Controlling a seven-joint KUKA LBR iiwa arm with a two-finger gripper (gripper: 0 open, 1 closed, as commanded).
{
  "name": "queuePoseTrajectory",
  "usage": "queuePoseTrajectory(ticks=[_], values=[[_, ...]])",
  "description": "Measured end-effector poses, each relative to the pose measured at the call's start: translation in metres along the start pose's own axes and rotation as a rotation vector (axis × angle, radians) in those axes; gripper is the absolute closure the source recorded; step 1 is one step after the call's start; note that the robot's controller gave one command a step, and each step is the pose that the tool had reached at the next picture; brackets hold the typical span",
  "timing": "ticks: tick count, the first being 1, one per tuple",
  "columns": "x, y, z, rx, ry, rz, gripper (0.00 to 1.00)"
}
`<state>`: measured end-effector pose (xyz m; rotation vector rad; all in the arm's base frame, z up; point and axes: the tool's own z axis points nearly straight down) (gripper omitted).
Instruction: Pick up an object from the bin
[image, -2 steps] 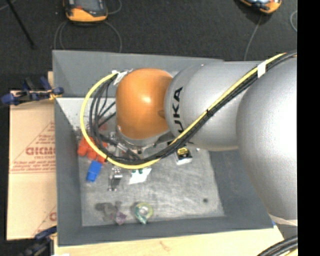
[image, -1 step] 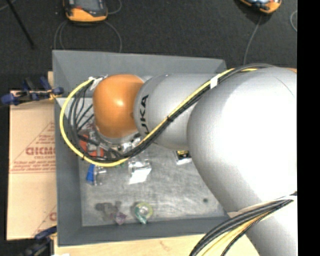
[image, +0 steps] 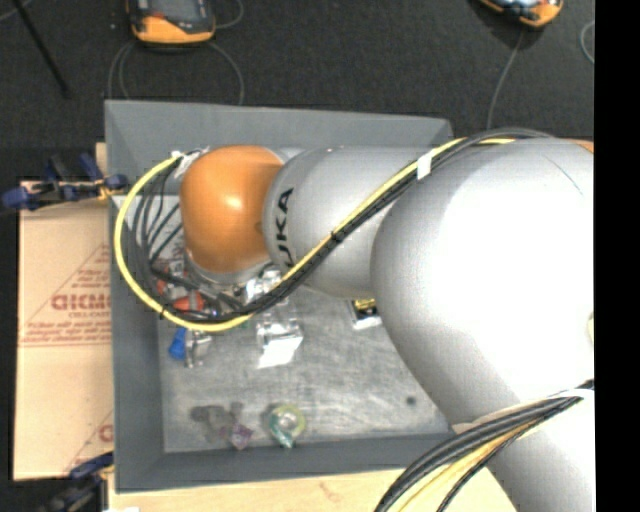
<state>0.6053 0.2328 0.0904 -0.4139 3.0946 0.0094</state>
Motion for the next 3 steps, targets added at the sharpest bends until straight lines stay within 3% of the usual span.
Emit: queuePoseTrajectory(ticks=[1,2,3], values=[[0.004,-0.001,0.008,0.0,0.012,0.006,1.0],[-0.015,-0.011,-0.104,0.004,0.006,-0.004,1.0],[-0.023,-0.013,-0.149,0.004,0.009,-0.04,1.0]])
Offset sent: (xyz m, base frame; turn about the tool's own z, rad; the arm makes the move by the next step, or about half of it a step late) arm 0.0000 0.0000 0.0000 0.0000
